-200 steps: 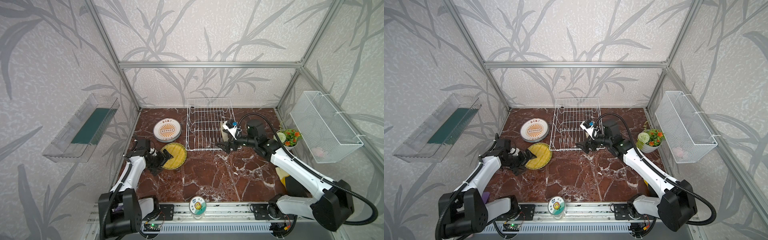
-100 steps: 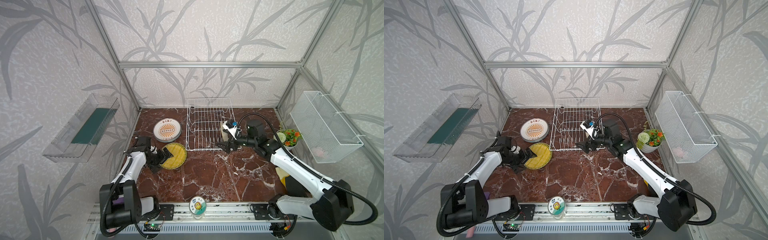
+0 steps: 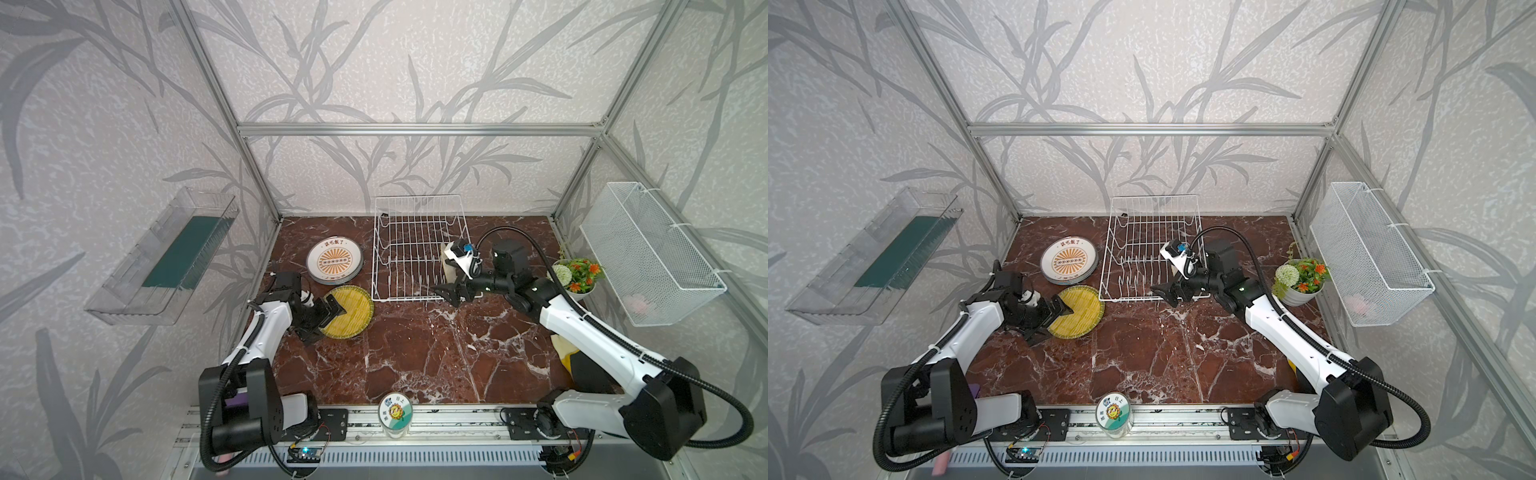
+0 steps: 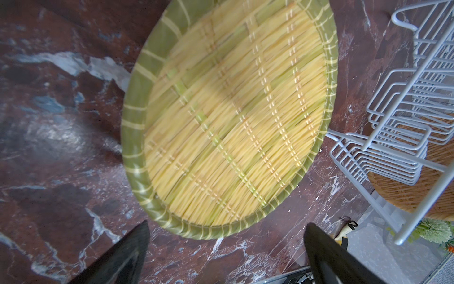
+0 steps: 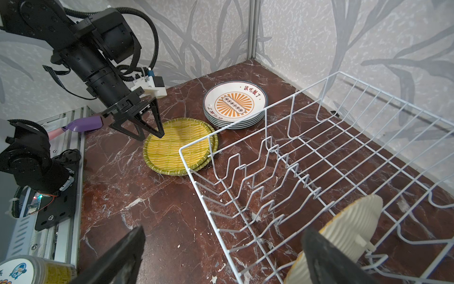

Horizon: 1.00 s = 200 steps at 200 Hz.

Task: Unload the plates from the dish rack
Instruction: Move the plates to the middle-left of the table.

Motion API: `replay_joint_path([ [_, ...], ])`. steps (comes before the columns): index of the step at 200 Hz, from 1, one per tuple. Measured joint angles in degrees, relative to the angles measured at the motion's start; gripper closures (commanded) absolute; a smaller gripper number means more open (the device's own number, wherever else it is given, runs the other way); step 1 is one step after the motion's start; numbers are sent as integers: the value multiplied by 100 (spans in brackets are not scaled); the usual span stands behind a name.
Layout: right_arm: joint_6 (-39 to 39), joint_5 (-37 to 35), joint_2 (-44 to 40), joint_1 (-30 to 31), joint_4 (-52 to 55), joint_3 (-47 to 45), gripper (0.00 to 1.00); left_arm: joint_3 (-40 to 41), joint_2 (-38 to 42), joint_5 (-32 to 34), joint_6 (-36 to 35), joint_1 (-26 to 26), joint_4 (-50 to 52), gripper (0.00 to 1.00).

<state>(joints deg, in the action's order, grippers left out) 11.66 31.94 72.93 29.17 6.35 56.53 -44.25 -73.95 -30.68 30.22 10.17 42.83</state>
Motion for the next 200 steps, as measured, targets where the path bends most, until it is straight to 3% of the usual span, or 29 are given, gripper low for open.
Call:
replay_joint_path([
  [200, -4, -129, 2, 0, 9, 0, 1, -7, -365, -94, 48, -39, -417, 1],
])
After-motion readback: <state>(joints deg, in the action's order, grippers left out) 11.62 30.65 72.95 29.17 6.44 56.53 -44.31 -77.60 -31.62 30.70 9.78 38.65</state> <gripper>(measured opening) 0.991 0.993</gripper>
